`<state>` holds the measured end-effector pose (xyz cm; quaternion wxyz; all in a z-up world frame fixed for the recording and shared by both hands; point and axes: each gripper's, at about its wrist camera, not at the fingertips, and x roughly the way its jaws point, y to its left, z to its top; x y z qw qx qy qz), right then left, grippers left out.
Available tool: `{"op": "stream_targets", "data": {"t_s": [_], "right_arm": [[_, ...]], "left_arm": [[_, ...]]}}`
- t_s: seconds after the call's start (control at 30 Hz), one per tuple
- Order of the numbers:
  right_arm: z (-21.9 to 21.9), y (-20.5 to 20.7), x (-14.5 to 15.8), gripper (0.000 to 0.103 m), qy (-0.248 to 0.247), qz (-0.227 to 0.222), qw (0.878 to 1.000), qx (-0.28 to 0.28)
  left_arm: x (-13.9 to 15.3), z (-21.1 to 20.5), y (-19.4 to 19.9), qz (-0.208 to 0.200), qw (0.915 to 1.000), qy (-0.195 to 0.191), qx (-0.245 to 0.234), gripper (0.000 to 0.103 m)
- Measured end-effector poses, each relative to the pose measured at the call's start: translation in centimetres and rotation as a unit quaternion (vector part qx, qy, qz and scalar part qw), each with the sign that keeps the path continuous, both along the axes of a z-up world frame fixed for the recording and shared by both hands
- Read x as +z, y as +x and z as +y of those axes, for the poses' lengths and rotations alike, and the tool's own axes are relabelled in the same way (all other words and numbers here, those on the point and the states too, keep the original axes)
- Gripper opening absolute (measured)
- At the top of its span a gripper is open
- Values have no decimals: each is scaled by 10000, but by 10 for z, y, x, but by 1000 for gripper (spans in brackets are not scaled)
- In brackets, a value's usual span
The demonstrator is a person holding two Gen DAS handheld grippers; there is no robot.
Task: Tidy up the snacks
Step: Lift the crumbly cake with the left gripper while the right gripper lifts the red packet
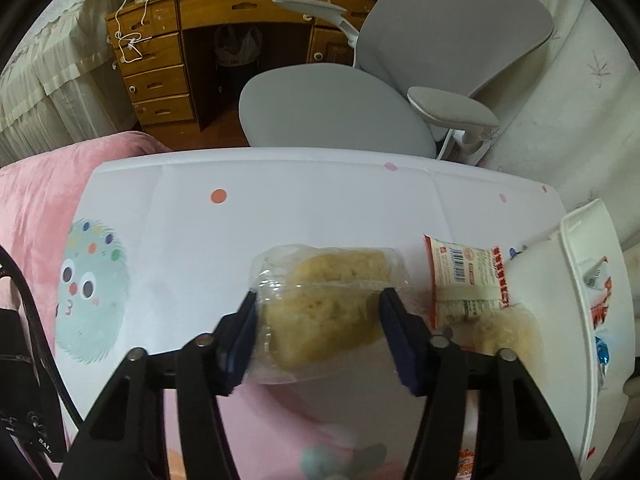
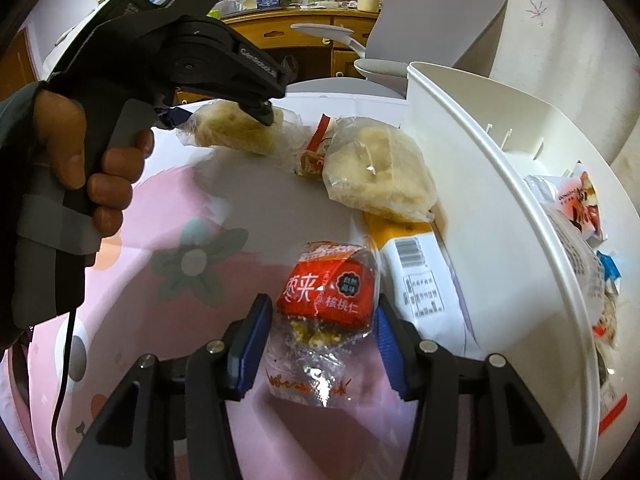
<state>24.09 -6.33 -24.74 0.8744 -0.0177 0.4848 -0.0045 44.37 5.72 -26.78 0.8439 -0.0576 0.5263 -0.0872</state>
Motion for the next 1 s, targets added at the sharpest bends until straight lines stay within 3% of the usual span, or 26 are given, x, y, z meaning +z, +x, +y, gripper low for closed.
{"op": "stream_targets", "data": {"t_s": [0.17,0.37,1.0], "right_arm": [[6,-12,6,51,-31,-40,10000,-56],[14,-33,19,51,-26,-95,9998,-175],[30,-118,87,51,-9,-382,9966,-735]], "left_arm": [[13,11,-22,-163,9997,-176,-55,32],[33,26,-52,-298,9991,-259,-152,19],[110,53,-167,-503,9967,-306,-563,16]]}}
